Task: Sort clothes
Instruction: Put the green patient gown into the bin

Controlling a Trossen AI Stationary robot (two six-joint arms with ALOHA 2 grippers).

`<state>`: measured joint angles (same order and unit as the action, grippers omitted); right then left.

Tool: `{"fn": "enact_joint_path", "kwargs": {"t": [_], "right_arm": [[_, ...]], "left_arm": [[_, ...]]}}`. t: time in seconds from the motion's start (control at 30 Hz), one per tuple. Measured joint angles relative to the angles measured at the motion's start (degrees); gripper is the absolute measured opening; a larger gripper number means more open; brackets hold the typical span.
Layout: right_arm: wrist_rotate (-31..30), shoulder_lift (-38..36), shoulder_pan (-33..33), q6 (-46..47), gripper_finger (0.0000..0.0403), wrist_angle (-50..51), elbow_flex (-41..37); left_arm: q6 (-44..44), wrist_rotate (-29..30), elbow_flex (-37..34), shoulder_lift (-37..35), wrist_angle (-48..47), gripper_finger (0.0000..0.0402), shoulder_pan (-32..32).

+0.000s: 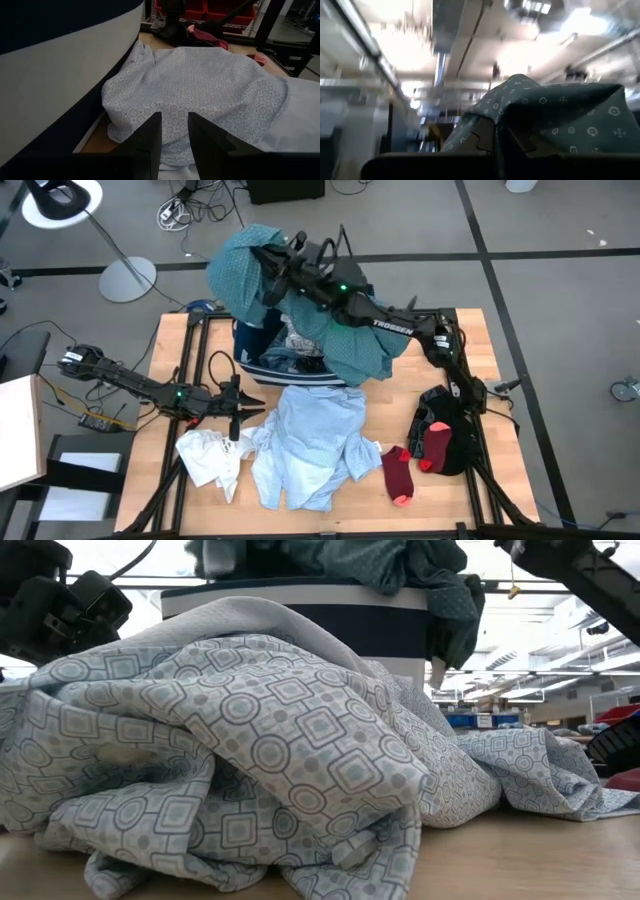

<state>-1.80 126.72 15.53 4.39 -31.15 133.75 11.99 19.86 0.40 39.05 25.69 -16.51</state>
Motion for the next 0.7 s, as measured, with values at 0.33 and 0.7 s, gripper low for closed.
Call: {"fn": "enact_joint_path", "kwargs": {"t": [0.33, 0.7], "right_arm": [[-0.1, -8.8, 0.2, 0.1, 0.0013, 45.2, 0.1], [-15.5, -14.7, 0.2, 2.7, 0.0013, 86.2, 0.1]], "left_arm": [[0.1, 0.0, 0.0, 0.0, -1.4, 0.0098, 0.0], [0.2, 0.0, 0.0, 0.0, -1.4, 0.0098, 0.0]]}}
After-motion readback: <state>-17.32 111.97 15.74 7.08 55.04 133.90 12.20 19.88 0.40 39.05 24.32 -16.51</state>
